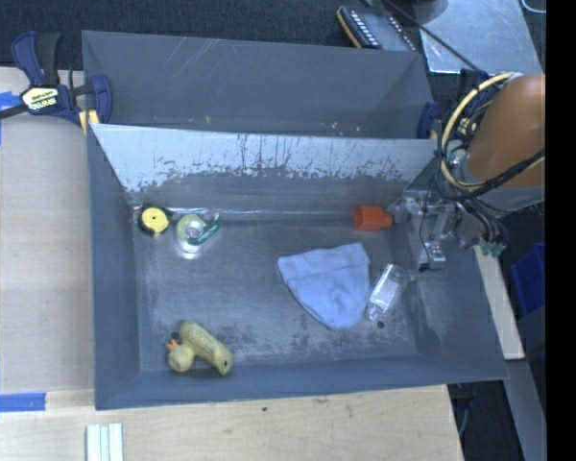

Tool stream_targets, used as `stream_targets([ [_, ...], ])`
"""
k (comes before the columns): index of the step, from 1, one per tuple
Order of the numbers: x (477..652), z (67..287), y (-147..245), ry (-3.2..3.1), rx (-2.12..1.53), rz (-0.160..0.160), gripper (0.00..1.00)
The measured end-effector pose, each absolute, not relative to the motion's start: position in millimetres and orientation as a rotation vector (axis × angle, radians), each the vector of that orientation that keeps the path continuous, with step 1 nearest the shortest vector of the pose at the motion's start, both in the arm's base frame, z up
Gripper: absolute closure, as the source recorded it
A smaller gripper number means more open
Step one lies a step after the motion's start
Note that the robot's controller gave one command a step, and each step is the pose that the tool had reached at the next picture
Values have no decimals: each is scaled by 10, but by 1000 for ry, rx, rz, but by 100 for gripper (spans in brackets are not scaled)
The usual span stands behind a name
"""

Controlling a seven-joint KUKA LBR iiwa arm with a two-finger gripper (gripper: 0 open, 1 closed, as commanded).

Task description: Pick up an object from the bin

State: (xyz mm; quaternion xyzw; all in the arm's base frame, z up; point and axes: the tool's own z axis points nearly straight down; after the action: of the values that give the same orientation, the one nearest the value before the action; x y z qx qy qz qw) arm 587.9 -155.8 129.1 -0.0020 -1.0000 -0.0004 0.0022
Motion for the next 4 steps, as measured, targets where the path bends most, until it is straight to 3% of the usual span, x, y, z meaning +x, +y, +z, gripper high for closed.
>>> stream_targets([
  [1, 5898, 1343, -1552, -3145, -1, 1, 0],
  [2, 5826, 725, -1231, -3142, -89, 0, 0],
  [3, 5841, 760, -1175, -3148, -124, 3, 0],
  [4, 5652, 704, -890, -3141, 164, 0, 0],
])
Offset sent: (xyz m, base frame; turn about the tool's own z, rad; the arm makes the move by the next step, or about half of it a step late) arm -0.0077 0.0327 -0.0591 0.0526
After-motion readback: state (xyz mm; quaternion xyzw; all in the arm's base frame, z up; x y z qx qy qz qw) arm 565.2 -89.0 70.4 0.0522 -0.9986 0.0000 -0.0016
